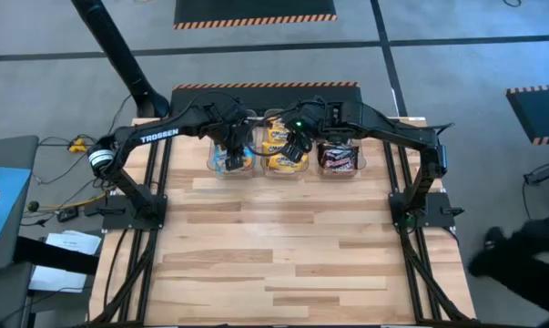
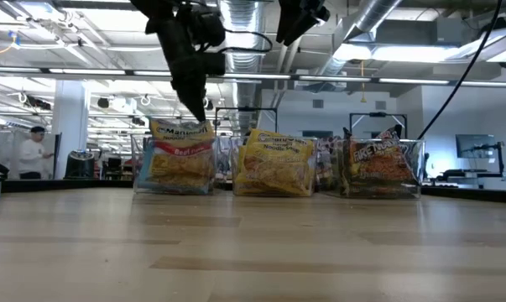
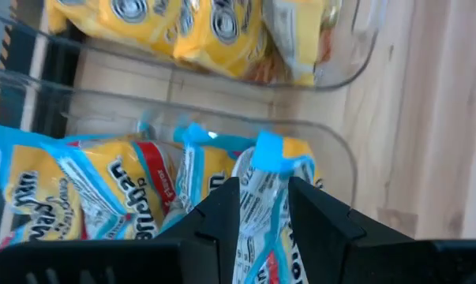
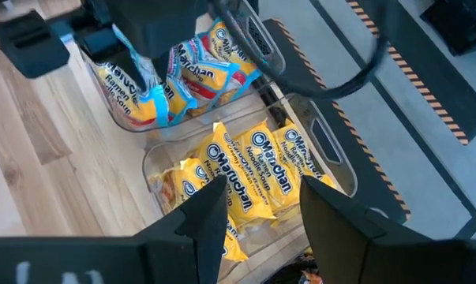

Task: Sort Maruchan noodles
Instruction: Return to Home Position

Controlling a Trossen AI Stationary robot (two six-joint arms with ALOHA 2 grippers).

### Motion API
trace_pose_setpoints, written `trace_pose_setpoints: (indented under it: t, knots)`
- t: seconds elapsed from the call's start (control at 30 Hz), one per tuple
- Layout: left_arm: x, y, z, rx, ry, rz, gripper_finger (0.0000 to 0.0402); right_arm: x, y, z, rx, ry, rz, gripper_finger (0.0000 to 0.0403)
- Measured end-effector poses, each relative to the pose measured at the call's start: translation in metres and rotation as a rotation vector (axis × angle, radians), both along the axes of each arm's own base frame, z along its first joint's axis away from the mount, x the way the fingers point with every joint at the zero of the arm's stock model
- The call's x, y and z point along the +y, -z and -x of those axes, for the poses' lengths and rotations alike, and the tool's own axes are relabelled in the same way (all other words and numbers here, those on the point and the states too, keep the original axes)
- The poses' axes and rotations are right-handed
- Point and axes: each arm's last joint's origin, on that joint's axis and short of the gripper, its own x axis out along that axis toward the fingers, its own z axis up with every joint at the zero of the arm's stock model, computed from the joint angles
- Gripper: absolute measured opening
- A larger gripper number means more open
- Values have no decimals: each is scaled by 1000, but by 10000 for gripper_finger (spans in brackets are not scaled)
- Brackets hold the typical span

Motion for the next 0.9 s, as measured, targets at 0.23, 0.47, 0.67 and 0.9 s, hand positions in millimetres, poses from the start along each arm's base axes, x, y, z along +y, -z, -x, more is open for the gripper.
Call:
trace_pose_setpoints:
  t: [0.23,0.47,0.67,0.9]
  knots:
    - [1,-28,-4,-65,-29,7,98,0,0,1,0,11,-9,182]
    - [-5,-49,1,-127,-11,111,98,2,4,5,76,-64,-29,182]
    - [-27,-85,25,-292,42,201,98,-4,-13,25,24,-131,-98,182]
    - [-71,-135,61,-459,20,44,98,-5,-42,56,-102,-82,-96,182]
